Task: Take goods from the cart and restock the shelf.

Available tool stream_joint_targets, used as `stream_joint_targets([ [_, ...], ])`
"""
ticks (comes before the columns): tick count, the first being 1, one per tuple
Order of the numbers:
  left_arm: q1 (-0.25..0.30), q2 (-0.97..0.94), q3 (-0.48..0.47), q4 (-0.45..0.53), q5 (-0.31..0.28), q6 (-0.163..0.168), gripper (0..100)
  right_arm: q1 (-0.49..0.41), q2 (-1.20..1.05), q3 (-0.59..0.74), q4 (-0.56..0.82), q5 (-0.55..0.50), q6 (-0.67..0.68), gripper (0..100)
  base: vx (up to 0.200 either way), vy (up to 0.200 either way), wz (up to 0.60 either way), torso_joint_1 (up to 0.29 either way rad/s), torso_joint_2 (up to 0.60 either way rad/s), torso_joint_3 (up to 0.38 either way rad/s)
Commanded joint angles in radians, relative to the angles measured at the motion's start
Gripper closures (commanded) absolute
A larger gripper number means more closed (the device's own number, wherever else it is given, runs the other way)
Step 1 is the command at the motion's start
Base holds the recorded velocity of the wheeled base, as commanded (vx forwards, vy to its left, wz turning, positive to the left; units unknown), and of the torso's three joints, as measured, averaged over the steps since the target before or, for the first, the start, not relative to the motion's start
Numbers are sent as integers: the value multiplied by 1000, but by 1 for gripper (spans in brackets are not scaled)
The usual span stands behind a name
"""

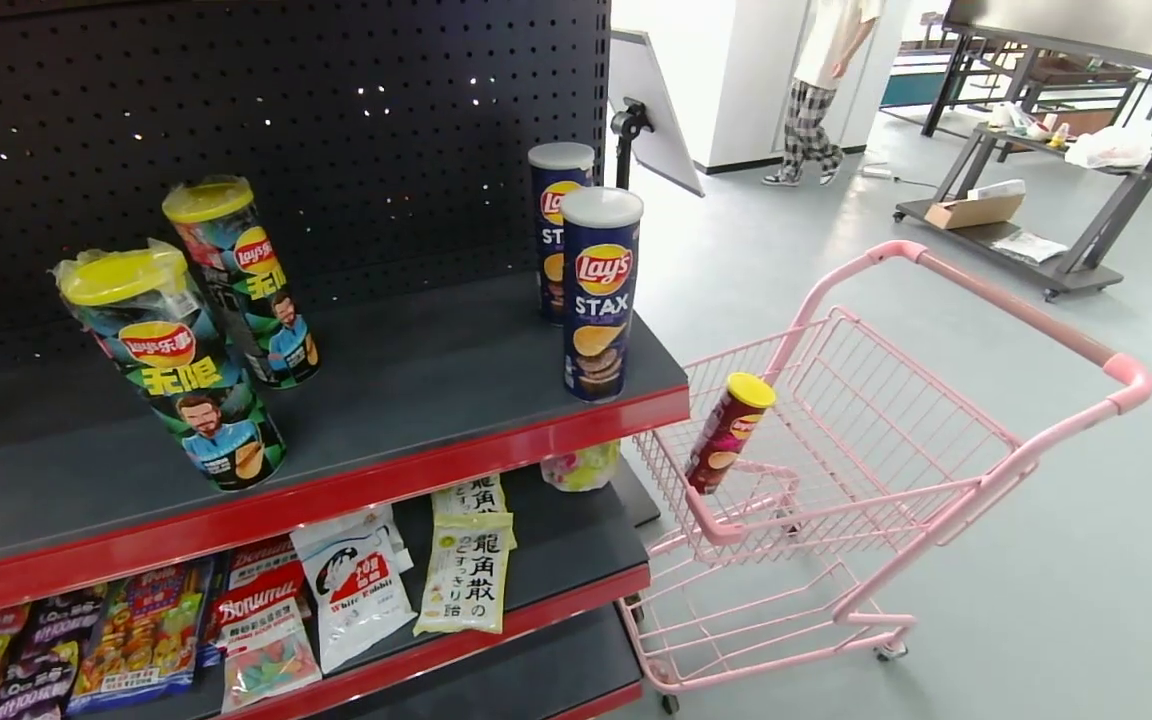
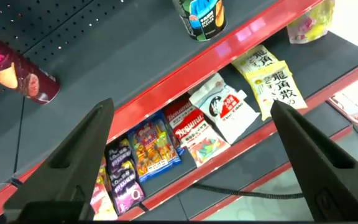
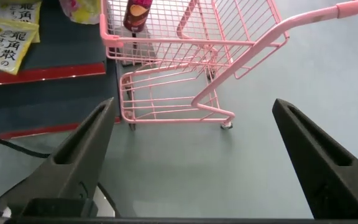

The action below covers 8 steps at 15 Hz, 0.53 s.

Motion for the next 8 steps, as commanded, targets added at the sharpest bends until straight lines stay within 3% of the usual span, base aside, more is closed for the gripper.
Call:
stream_joint_targets([
  [1,0,1,-2,0,0,1,0,1,0,5,-2,0,-1,0,0,0,0,0,0,0],
  [8,-6,-37,1,2,-11,1,0,-1,81,-17,-25,-1,-1,0,0,0,0,0,0,0],
])
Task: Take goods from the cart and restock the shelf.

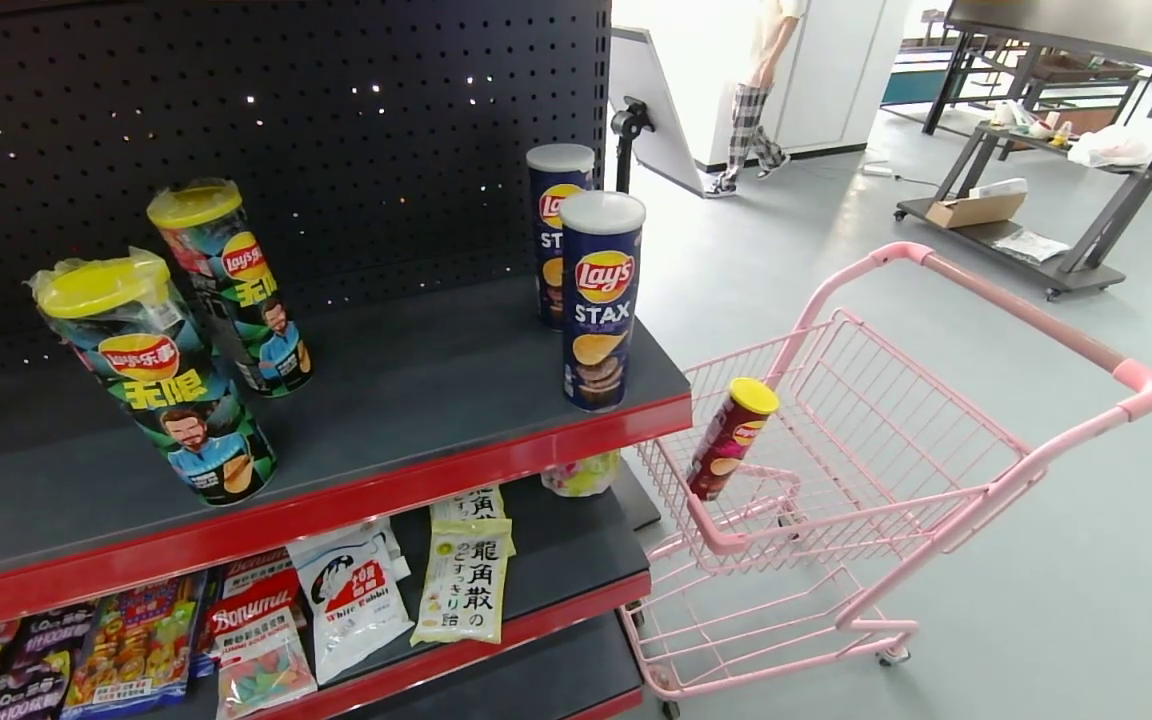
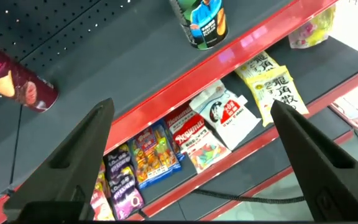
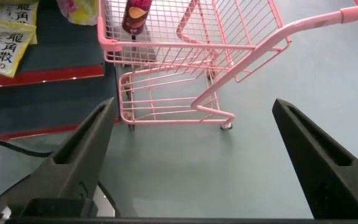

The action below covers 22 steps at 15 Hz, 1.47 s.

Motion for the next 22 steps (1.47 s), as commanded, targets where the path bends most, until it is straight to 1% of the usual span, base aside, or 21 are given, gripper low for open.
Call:
stream_joint_targets([
  [1,-3,-20,2,1,-2,0,0,-1,41,-7,-4,0,0,0,0,0,0,0,0,0],
  [2,-14,-40,2,4,-25,0,0,-1,73,-5,-26,0,0,0,0,0,0,-90,261,134],
  [3,-16,-45,4,4,-32,0,0,-1,87,-5,-35,0,0,0,0,0,0,-134,325,178],
  [10,-16,-48,5,4,-33,0,0,-1,302,-1,-213,8,1,0,0,0,0,-151,362,213],
  [11,-16,-50,4,3,-32,-2,0,-1,365,1,-274,8,1,0,0,0,0,-163,398,242],
  [17,-14,-54,5,6,-30,-2,0,5,574,-15,-451,17,0,0,0,0,0,-200,522,321],
  [20,-14,-51,5,7,-28,-2,0,2,733,-74,-572,29,1,0,0,0,0,-155,453,290],
  [22,-14,-48,13,6,-28,-2,0,5,902,-200,-626,55,34,0,0,0,0,-36,127,83],
])
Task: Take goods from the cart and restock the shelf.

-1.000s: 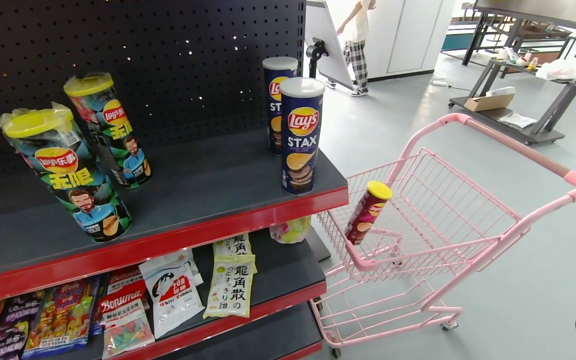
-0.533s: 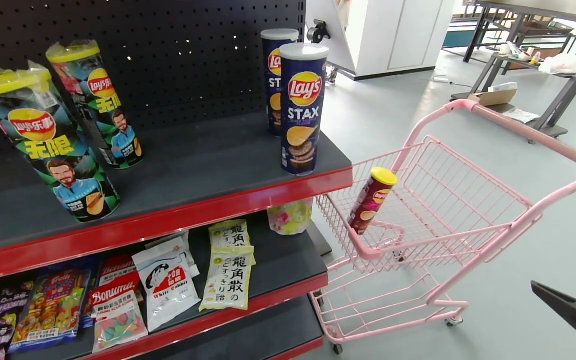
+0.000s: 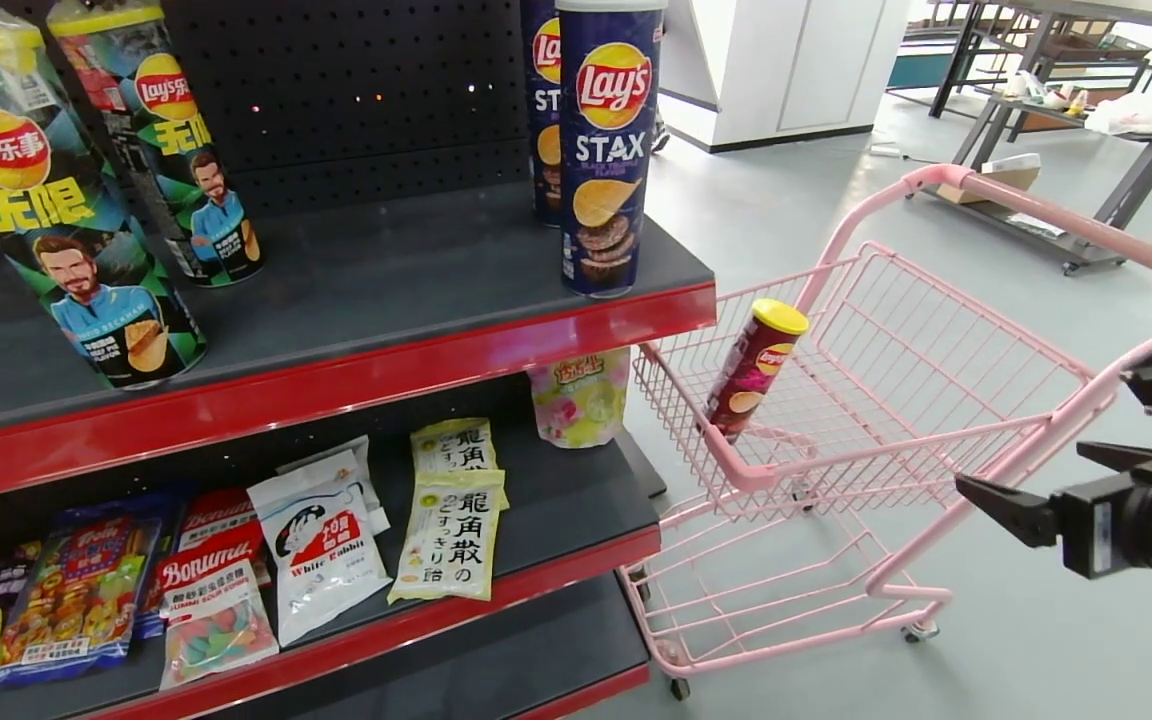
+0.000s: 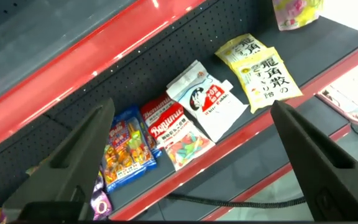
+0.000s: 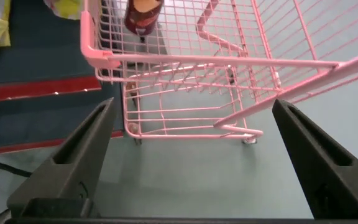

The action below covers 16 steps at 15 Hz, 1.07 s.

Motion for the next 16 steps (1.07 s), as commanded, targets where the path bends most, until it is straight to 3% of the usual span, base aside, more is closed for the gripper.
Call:
stream_joint_targets([
  [1,0,3,7,-1,-1,0,0,9,255,-144,-65,23,67,0,0,0,0,-22,51,46],
  [2,0,5,6,-4,4,-11,0,34,353,-198,-127,29,147,0,0,0,0,0,0,0],
  [5,5,-1,7,-4,13,-91,0,57,540,-281,-335,-14,274,0,0,0,0,0,0,0],
  [7,5,6,1,-4,13,-91,0,57,595,-284,-342,64,257,0,0,0,0,0,0,0],
  [10,5,17,0,-5,13,-91,0,89,710,-348,-463,49,243,0,0,0,0,0,0,0],
  [13,5,22,1,-5,13,-92,0,73,687,-270,-503,81,246,0,0,0,0,0,0,0],
  [15,5,28,1,-5,11,-92,0,26,699,-250,-513,166,246,0,0,0,0,0,0,0],
  [16,5,28,1,-5,10,-92,0,-28,721,-277,-526,267,240,0,0,0,0,0,0,0],
])
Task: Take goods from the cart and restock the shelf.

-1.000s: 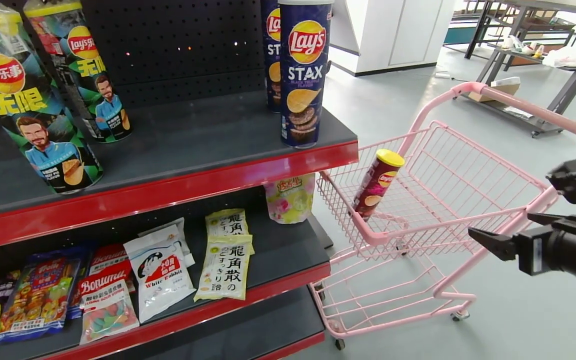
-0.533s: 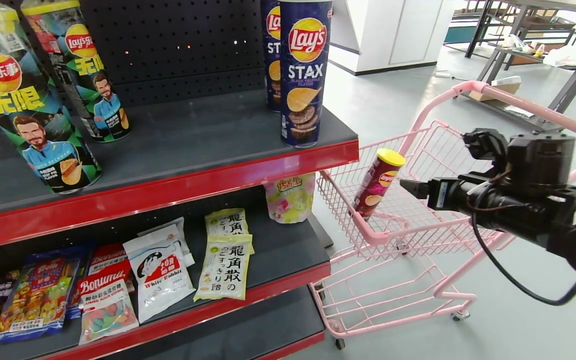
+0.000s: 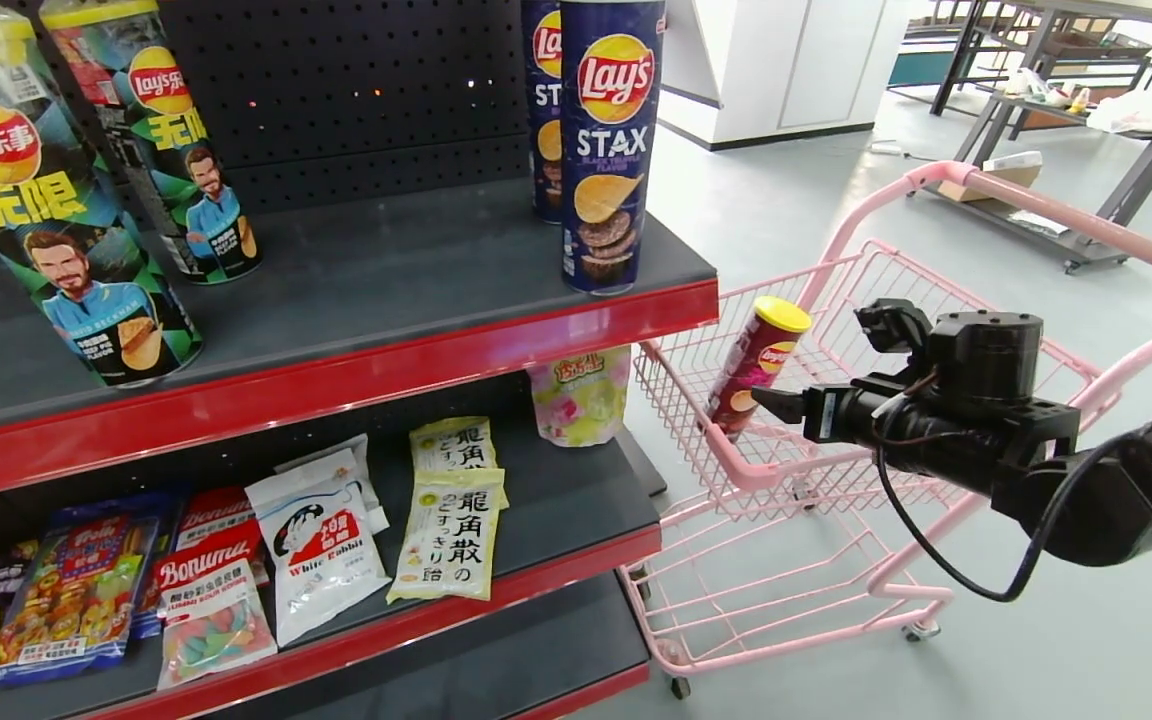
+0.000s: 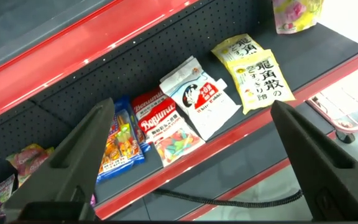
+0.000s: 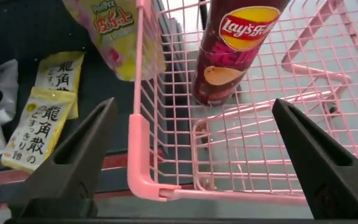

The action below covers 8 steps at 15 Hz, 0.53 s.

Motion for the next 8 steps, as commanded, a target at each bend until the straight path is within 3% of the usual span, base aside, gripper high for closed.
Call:
stream_joint_targets([
  [1,1,7,1,0,-1,0,0,-74,50,-39,-17,79,-6,0,0,0,0,0,0,0],
  [4,1,24,-1,0,-2,0,0,-105,124,-143,-17,158,-6,0,0,0,0,0,0,0],
  [8,1,44,-1,0,-2,0,0,-106,234,-270,-17,173,-7,0,0,0,0,0,0,0],
])
